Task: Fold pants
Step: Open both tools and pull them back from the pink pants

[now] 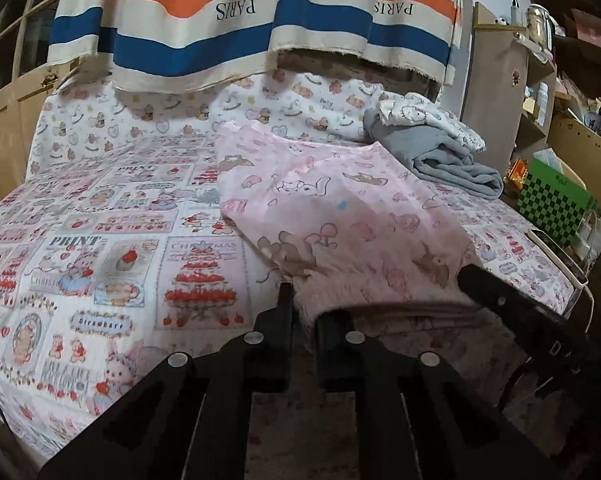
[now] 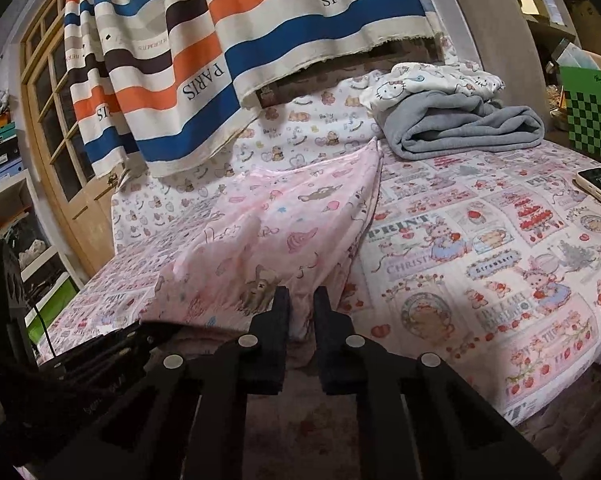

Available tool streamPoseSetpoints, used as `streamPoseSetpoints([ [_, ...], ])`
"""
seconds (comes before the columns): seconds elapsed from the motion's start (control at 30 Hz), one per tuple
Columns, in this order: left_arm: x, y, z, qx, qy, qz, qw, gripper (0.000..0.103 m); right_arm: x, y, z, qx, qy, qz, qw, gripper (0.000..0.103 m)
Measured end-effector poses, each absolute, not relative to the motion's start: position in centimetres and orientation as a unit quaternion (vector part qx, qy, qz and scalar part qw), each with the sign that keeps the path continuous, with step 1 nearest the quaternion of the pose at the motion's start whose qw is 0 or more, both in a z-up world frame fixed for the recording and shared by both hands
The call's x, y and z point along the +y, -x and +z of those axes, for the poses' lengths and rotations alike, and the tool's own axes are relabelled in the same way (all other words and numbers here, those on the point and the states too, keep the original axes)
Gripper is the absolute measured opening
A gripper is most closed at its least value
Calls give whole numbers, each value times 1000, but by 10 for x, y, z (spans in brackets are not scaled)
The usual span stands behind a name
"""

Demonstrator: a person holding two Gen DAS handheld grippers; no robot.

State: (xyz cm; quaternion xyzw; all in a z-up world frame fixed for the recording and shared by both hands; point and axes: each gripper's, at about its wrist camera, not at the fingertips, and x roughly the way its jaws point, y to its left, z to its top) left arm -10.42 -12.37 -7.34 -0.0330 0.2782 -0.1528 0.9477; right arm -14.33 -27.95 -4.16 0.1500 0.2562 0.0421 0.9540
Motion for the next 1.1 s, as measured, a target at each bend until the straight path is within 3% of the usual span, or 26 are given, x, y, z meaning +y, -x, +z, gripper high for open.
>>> streamPoseSetpoints([
  [0.23, -122, 108, -71, 265, 26, -158, 951, 18, -276, 152, -42, 249, -122, 34, 960, 12],
  [0.5, -98, 121, -45, 218, 1, -136, 966, 73, -302, 155, -27, 226, -114, 0, 967, 16],
  [0.53, -93, 120, -41, 215, 1, -132, 968, 80, -308, 154, -23, 221, -116, -6, 968, 18],
  [0.7, -74, 117, -14, 204, -5, -139, 969, 87, -329, 142, 6, 200, -130, -20, 971, 40],
  [0.77, -70, 116, -1, 177, -26, -123, 976, 96, -333, 136, 20, 186, -110, -35, 976, 56],
  [0.83, -67, 114, 13, 144, -42, -108, 983, 102, -333, 129, 31, 176, -87, -46, 979, 64],
  [0.93, -67, 102, 33, 97, -54, -91, 990, 103, -331, 113, 42, 172, -53, -69, 981, 84],
  [1.1, -66, 64, 56, 50, -43, -85, 994, 103, -329, 79, 55, 152, 27, -44, 987, 84],
])
